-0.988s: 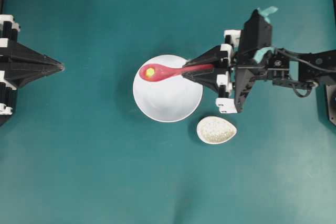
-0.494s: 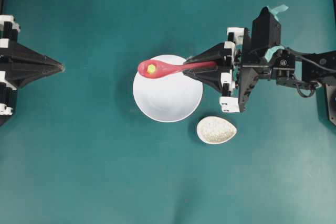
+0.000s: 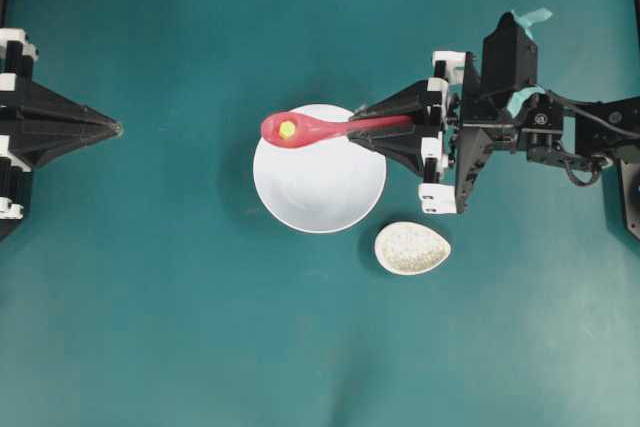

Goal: Scoop the yellow hexagonal prism block from the bowl with a spoon using the right arm.
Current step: 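Raise the spoon with the block out of the bowl toward the right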

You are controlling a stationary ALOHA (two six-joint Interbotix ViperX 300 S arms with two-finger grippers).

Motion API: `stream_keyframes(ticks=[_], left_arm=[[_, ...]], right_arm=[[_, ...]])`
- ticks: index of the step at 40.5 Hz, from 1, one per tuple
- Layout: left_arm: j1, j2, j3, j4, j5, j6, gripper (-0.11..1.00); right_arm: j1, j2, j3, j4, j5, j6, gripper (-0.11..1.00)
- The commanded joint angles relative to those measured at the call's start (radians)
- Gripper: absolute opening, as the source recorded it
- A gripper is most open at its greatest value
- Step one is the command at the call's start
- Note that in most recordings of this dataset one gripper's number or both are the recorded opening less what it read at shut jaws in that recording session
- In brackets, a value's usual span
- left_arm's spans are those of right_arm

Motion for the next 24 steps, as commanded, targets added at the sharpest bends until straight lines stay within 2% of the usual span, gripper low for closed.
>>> stream_keyframes(ticks=[1, 24], left_arm=[[0.000, 0.006, -0.029, 0.003, -0.012, 0.002, -0.01], [0.000, 0.002, -0.029, 0.003, -0.005, 0.032, -0.01]], right_arm=[[0.002, -0.028, -0.005, 0.003, -0.032, 0.000, 0.23], [0.003, -0.040, -0.008, 0.009, -0.043, 0.006, 0.23]])
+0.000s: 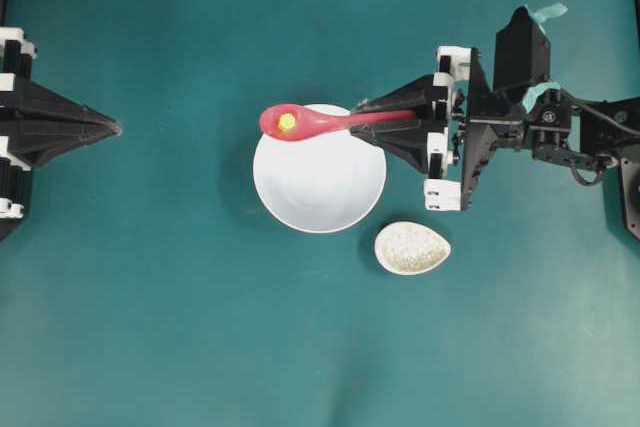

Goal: Scoop the yellow hexagonal prism block from the bowl with a spoon using the right arm.

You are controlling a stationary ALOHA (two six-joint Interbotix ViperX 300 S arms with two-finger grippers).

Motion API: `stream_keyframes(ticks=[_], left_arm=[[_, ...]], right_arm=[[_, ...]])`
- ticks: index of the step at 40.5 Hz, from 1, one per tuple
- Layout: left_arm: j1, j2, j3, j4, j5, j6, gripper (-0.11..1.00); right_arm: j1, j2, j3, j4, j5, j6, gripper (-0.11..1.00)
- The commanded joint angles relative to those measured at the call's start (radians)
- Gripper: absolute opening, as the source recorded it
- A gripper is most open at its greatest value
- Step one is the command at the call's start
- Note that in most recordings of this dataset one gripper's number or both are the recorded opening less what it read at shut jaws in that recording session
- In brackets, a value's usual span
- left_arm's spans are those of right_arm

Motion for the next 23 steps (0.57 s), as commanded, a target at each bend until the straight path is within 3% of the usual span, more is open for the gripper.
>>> stream_keyframes(ticks=[1, 23], left_arm=[[0.000, 0.003, -0.029, 0.002, -0.005, 0.000, -0.01], [0.000, -0.005, -0.031, -0.002, -0.003, -0.015, -0.01]], right_arm=[[0.003, -0.028, -0.015, 0.002, -0.008, 0.000, 0.23], [0.003, -0.046, -0.023, 0.002, 0.051, 0.000, 0.23]])
